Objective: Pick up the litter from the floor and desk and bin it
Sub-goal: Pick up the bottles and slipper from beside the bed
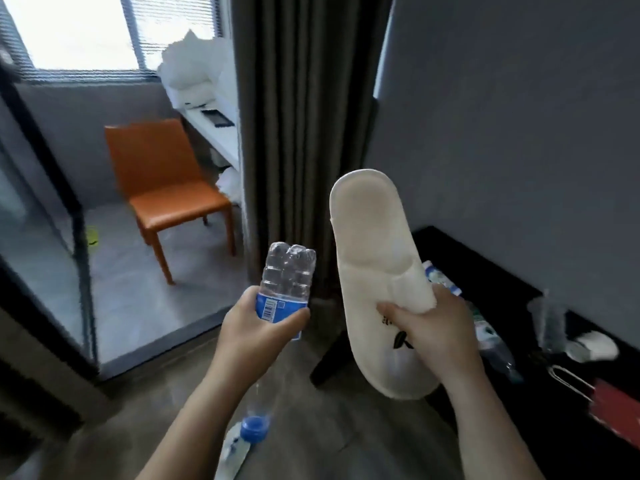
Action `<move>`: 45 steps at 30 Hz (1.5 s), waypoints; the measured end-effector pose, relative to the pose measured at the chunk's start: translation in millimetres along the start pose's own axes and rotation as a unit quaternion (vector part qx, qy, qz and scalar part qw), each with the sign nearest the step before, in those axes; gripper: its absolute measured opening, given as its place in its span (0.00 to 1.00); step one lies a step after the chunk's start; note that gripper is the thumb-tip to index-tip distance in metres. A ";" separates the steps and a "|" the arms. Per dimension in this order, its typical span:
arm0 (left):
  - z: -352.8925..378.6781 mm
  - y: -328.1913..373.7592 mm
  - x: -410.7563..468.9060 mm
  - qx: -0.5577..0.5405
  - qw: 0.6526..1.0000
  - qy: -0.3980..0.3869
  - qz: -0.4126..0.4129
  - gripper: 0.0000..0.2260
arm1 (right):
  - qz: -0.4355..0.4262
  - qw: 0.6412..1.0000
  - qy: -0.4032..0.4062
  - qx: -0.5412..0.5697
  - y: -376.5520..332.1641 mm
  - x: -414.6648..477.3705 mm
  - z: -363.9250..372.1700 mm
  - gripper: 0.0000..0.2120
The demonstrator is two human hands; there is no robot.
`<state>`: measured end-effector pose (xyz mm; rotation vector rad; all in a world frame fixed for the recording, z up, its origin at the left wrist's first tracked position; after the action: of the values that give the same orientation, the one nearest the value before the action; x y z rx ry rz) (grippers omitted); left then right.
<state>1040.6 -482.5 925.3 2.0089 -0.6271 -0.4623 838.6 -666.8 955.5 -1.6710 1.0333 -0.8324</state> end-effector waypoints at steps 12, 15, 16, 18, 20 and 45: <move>177.0 136.0 -142.4 0.001 0.922 -0.322 0.214 0.11 | 0.063 0.902 0.424 0.044 20.0 -242.2 -243.9 0.12; 211.9 159.5 -201.7 -0.004 0.888 -0.384 0.253 0.12 | 0.082 0.869 0.487 0.034 22.3 -312.0 -285.0 0.10; 223.0 168.0 -226.4 -0.002 0.874 -0.405 0.270 0.12 | 0.083 0.853 0.514 0.031 22.1 -338.8 -299.2 0.11; 240.6 180.8 -273.0 0.004 0.849 -0.437 0.299 0.12 | 0.088 0.826 0.557 0.025 23.8 -386.2 -323.3 0.11; 256.7 193.7 -320.1 0.001 0.822 -0.470 0.321 0.11 | 0.096 0.797 0.597 0.018 26.0 -432.4 -346.0 0.12; 402.6 231.1 -930.4 -0.037 0.562 -0.717 0.411 0.11 | 0.156 0.492 0.855 -0.043 66.8 -957.5 -554.3 0.10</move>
<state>20.3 -295.5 997.0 0.5701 -2.2866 -1.4337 -54.6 -12.1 1001.8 0.0001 2.4985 -2.2225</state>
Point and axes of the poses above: each hand's wrist, its own x-axis towards the middle knuckle, its own z-axis out of the palm, y = z × x, the point moved 10 cm from there along x, towards the middle knuckle, and after that the axes turned 10 degrees about x, right-handed, at the moved point
